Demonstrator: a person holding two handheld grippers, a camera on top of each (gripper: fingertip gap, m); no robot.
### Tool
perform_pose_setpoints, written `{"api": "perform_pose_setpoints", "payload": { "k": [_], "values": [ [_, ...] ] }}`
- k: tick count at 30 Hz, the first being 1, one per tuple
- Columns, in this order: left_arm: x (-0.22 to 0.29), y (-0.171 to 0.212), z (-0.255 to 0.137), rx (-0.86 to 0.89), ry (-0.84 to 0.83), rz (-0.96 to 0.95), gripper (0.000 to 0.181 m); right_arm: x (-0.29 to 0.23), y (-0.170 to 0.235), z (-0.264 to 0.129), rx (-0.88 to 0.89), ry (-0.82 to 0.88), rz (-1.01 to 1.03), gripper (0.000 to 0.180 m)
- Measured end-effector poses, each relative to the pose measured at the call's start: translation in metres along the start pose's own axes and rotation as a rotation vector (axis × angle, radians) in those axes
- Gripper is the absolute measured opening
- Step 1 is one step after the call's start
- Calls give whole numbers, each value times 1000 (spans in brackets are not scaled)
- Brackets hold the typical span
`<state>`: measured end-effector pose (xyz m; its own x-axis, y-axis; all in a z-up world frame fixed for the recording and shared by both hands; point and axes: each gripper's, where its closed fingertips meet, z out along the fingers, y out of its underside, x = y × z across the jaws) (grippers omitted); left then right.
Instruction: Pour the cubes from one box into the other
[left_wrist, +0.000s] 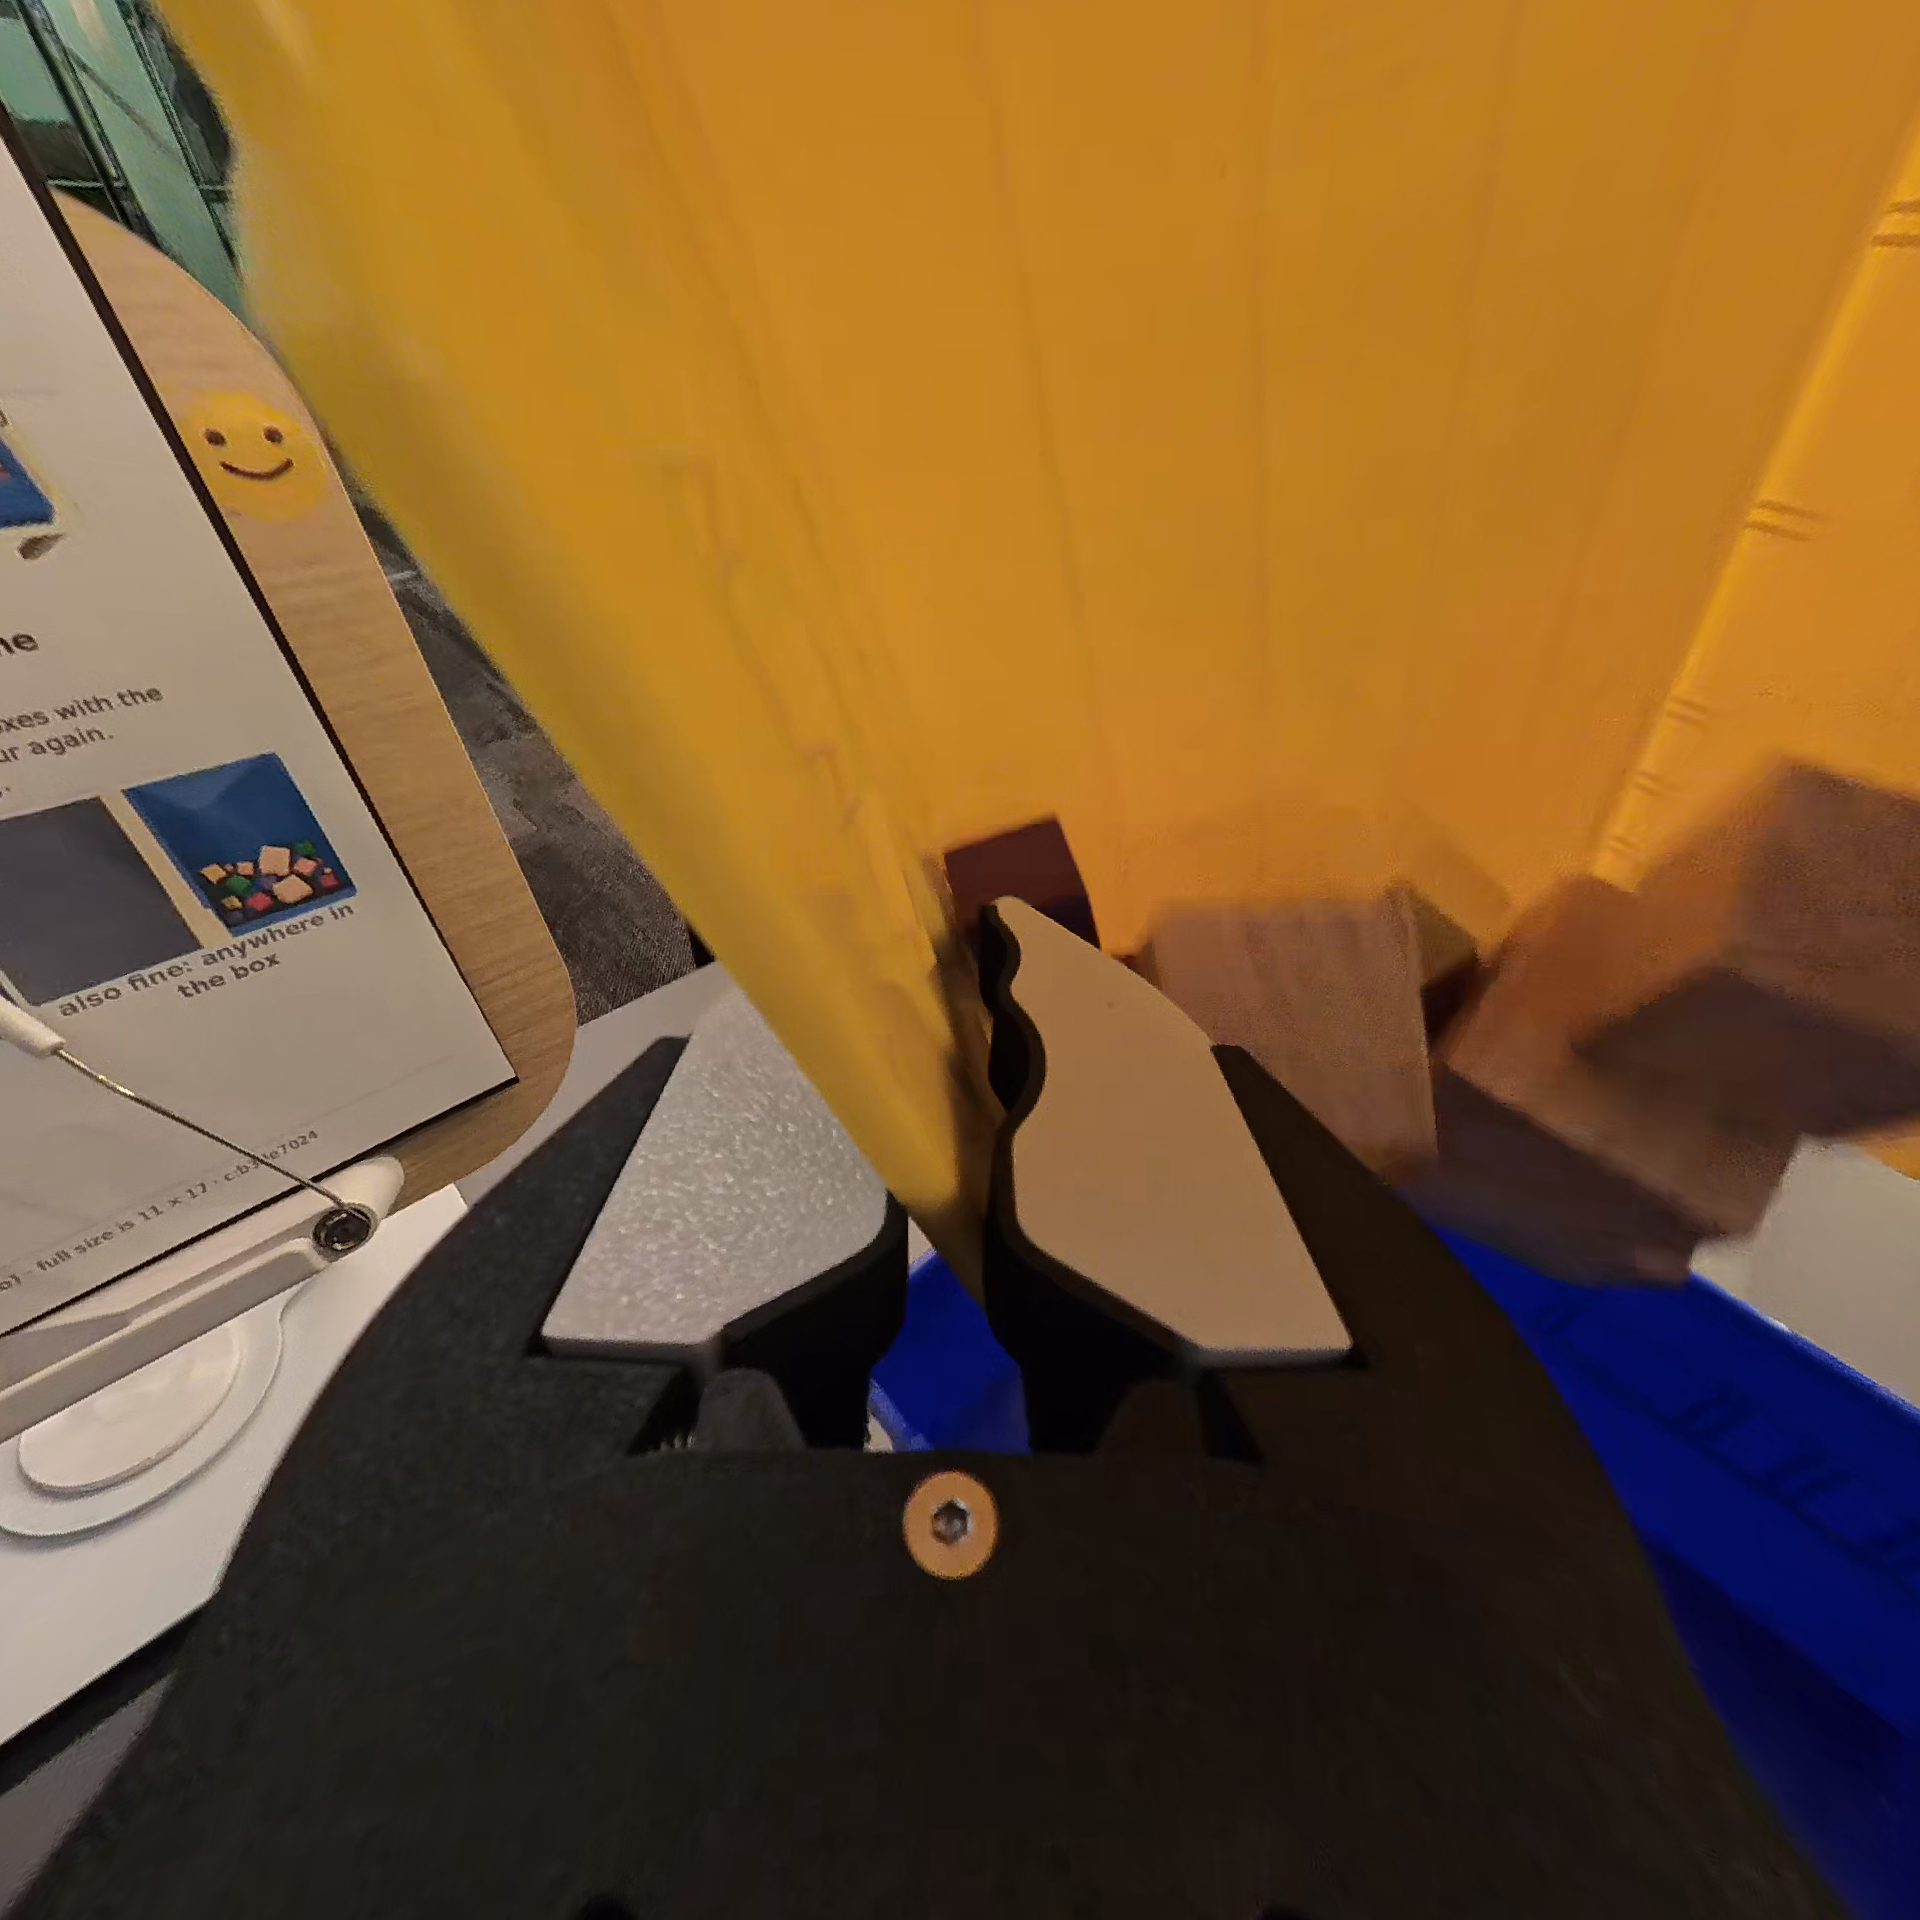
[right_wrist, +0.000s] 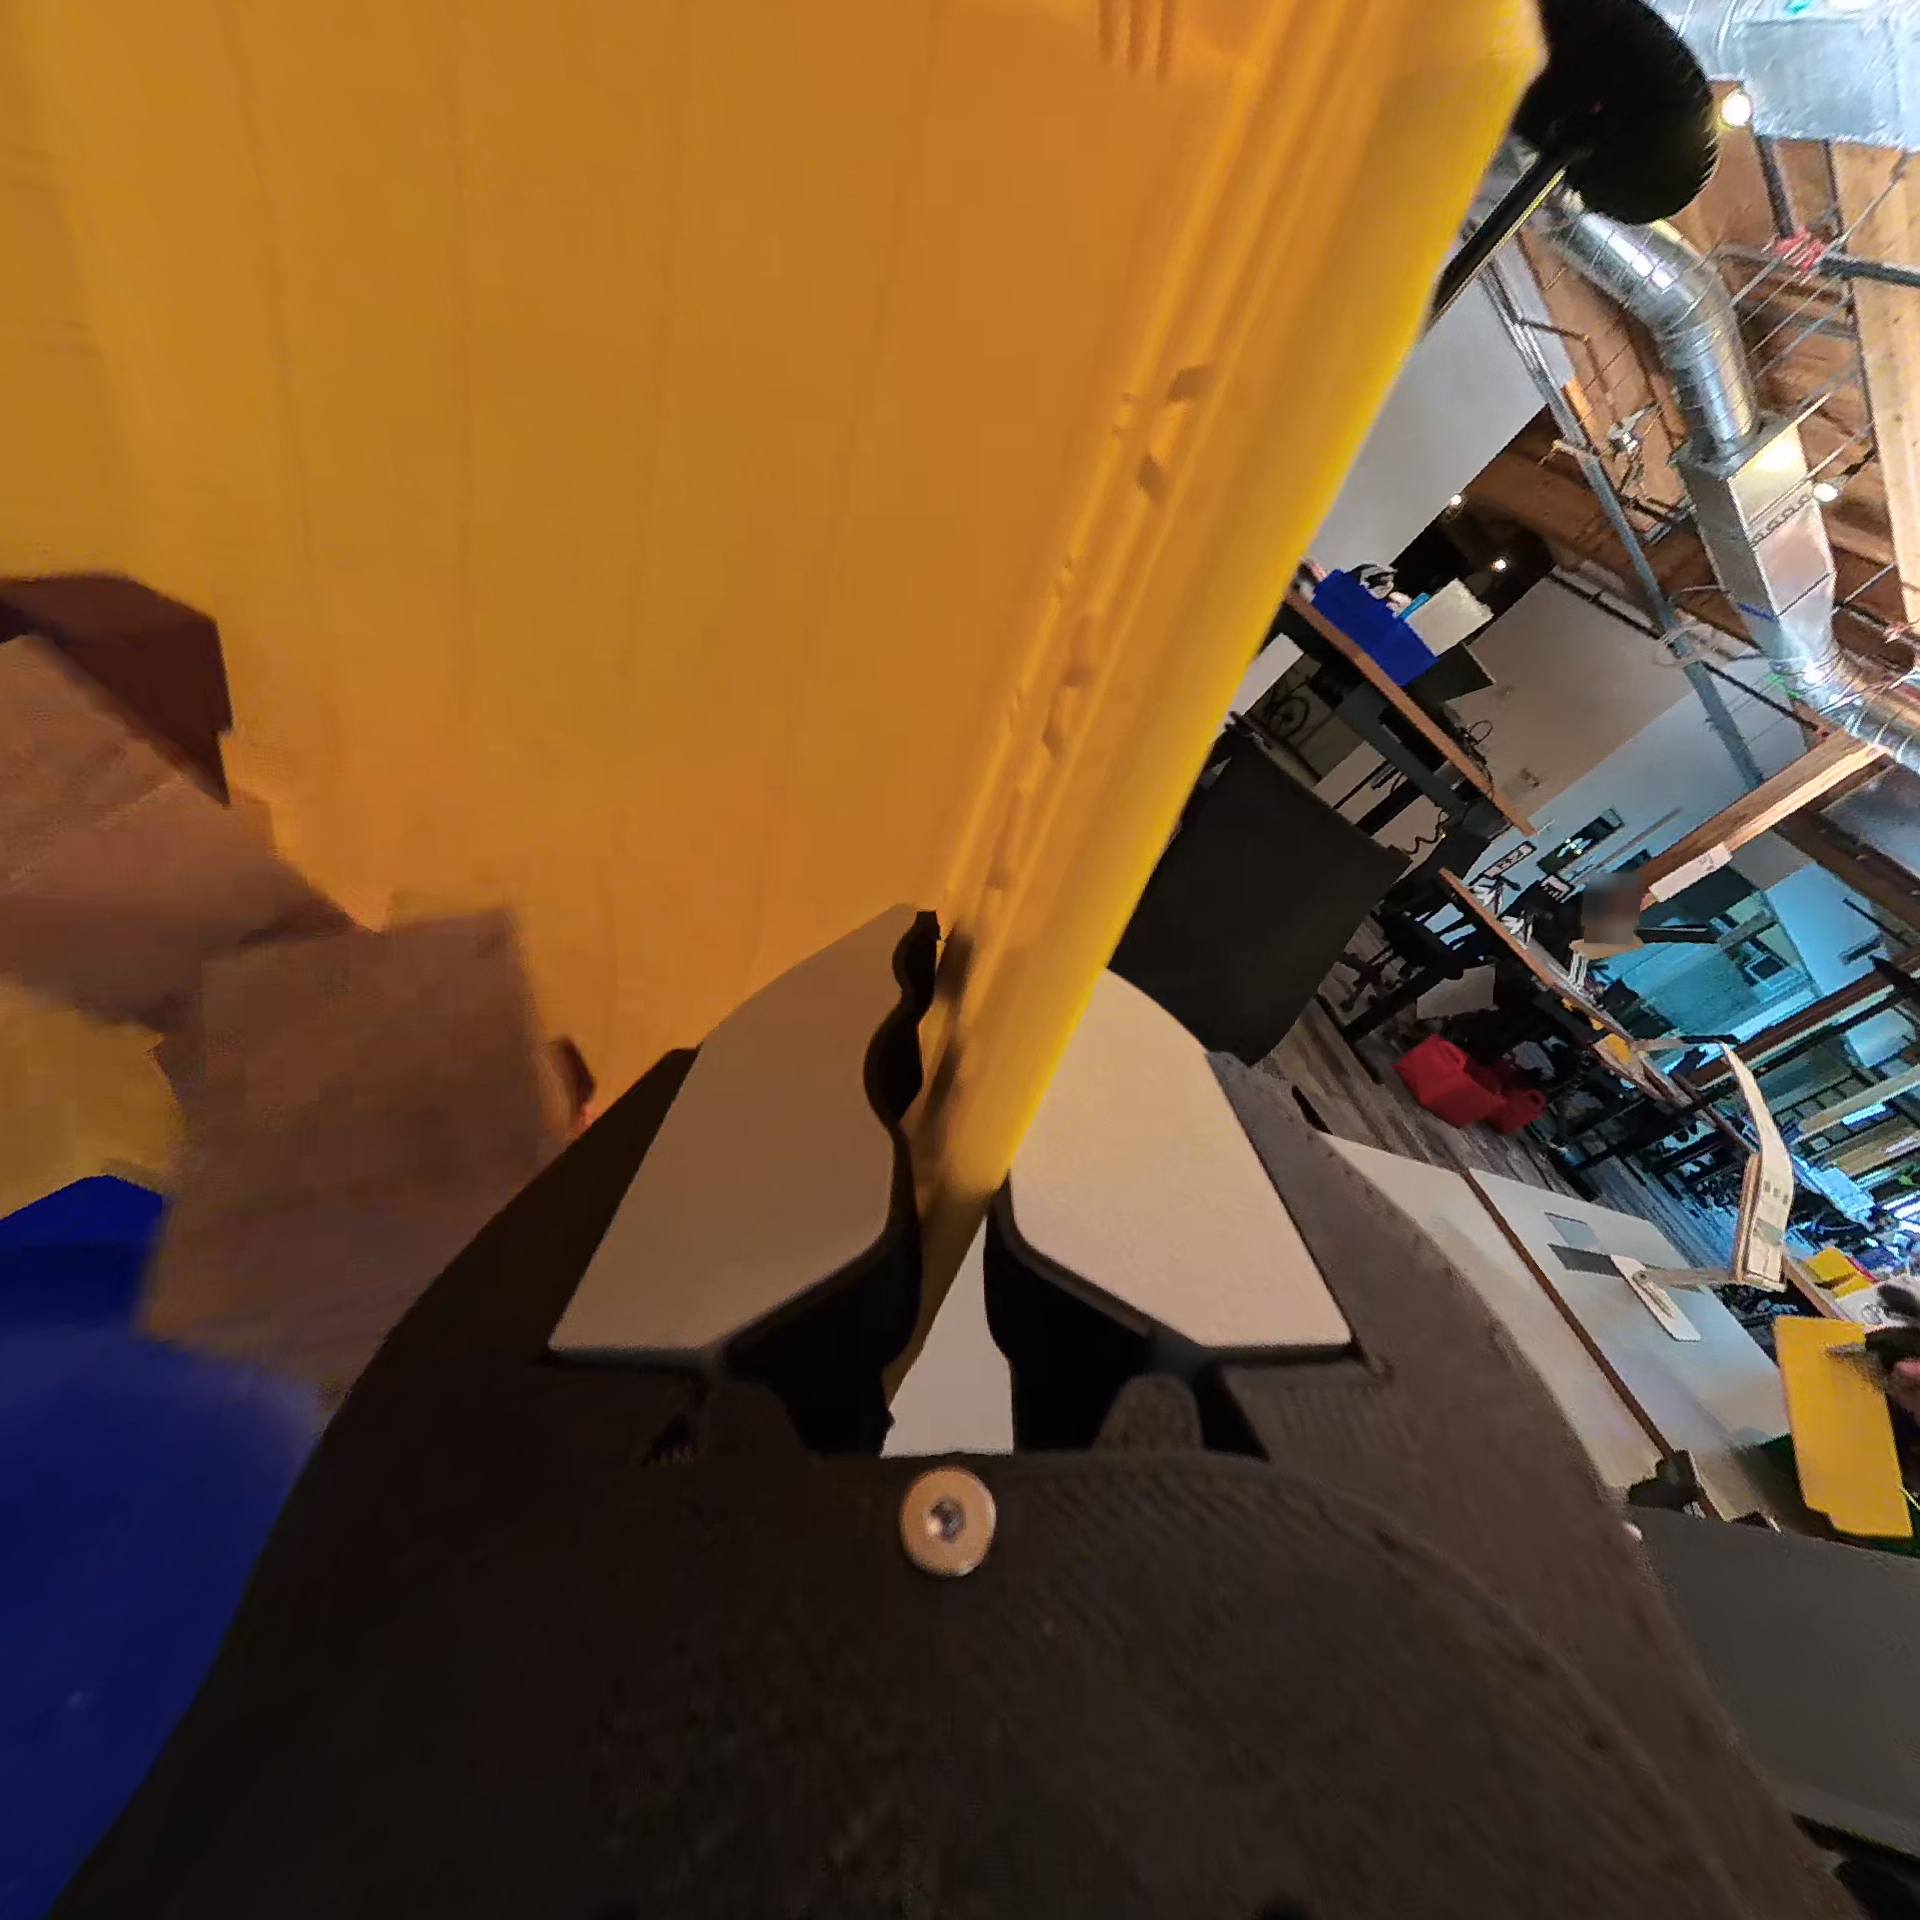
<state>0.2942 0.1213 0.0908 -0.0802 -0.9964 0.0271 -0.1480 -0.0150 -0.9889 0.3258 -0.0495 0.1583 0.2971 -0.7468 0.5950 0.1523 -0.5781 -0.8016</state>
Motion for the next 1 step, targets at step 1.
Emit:
{"api": "perform_pose_setpoints", "payload": {
  "k": [1],
  "values": [
    [0, 1, 0, -3, 0, -4, 10, -1, 1, 1, -3, -1, -2, 6]
  ]
}}
